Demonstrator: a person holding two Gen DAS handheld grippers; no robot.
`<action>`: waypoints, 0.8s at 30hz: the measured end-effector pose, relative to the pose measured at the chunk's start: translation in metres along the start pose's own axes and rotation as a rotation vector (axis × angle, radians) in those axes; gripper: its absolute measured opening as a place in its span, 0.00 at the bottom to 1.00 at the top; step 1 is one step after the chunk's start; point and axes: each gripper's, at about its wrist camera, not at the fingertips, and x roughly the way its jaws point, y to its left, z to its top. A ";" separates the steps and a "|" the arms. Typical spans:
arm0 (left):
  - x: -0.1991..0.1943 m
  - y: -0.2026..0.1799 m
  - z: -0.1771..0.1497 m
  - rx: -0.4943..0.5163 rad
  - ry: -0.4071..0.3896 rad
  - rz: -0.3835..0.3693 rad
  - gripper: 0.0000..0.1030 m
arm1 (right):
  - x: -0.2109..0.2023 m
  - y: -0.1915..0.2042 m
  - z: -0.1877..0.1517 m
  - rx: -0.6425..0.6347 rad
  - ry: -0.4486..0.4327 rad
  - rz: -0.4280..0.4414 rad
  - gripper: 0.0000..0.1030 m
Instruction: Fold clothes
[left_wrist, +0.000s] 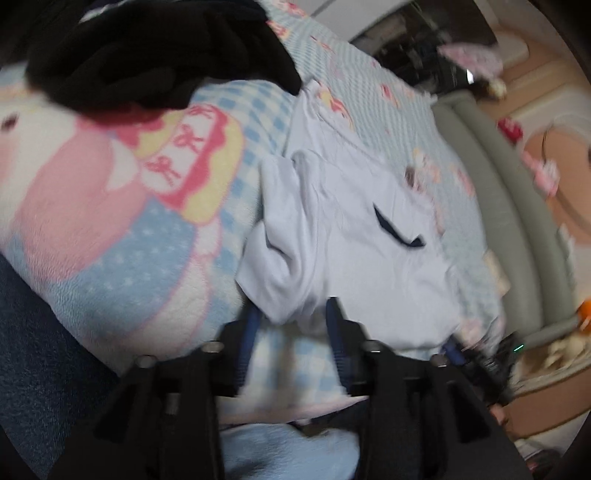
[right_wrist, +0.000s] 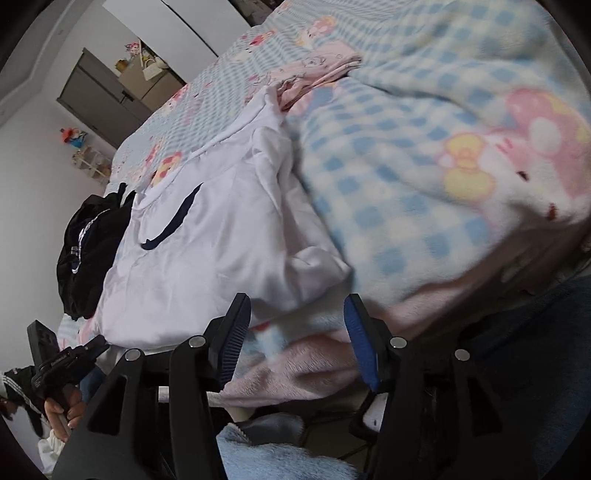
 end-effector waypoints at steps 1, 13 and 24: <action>0.000 0.004 0.001 -0.023 -0.004 -0.020 0.39 | 0.003 0.000 0.001 0.006 0.000 0.004 0.53; -0.008 -0.021 -0.002 0.075 -0.016 0.126 0.18 | -0.015 0.003 0.001 0.001 -0.071 -0.036 0.10; -0.009 -0.075 -0.005 0.256 -0.091 0.064 0.49 | -0.037 0.011 0.005 -0.032 -0.100 -0.069 0.27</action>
